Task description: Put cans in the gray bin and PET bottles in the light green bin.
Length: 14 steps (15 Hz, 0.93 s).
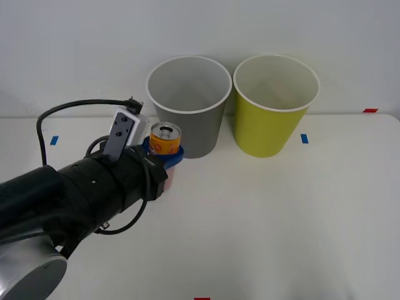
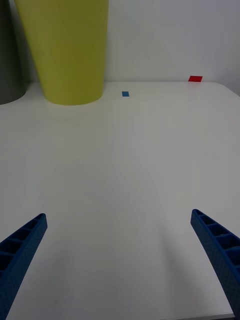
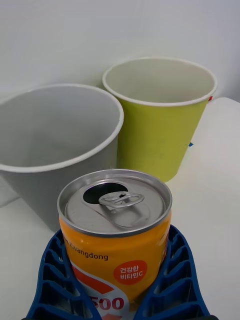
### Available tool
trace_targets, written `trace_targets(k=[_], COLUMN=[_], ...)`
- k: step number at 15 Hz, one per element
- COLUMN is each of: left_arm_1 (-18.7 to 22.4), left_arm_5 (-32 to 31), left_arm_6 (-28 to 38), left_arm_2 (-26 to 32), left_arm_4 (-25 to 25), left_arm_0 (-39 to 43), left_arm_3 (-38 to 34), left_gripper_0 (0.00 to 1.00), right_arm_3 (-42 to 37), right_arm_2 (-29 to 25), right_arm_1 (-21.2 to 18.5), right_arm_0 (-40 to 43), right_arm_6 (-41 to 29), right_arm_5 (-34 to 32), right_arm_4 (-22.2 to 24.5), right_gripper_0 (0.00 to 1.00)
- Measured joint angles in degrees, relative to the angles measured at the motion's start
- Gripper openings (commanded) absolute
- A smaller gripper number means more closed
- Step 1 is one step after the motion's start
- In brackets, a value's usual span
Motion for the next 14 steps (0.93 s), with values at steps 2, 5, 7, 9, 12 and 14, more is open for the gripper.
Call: trace_targets(k=[2,5,7,9,12,14], left_arm_1=[0.06,-0.25,-0.78,-1.55,-2.42,-2.67], left_arm_5=[4.53,12.03,15.76,17.05,16.97,15.42], left_arm_6=[-0.58,-0.89,-0.64,-0.27,0.31,0.83], left_arm_2=[4.91,10.69,12.76,14.15,15.03,15.02], left_arm_4=[4.72,10.11,10.95,11.24,11.83,11.93], left_arm_0=[-4.62,-11.27,-16.15,-20.61,-28.23,-31.47], left_arm_3=[-0.24,-0.3,0.02,2.04,8.56,12.77], left_gripper_0=[0.01,0.01,0.01,0.01,0.01,0.01], right_arm_3=[0.0,0.0,0.0,0.0,0.0,0.0], right_arm_2=[0.0,0.0,0.0,0.0,0.0,0.0], right_arm_1=[0.0,0.0,0.0,0.0,0.0,0.0], right_arm_0=[0.0,0.0,0.0,0.0,0.0,0.0], right_arm_6=[0.0,0.0,0.0,0.0,0.0,0.0], right_arm_5=[0.0,0.0,0.0,0.0,0.0,0.0], right_arm_4=[0.0,0.0,0.0,0.0,0.0,0.0], right_gripper_0=[1.0,1.0,1.0,1.0,1.0,1.0])
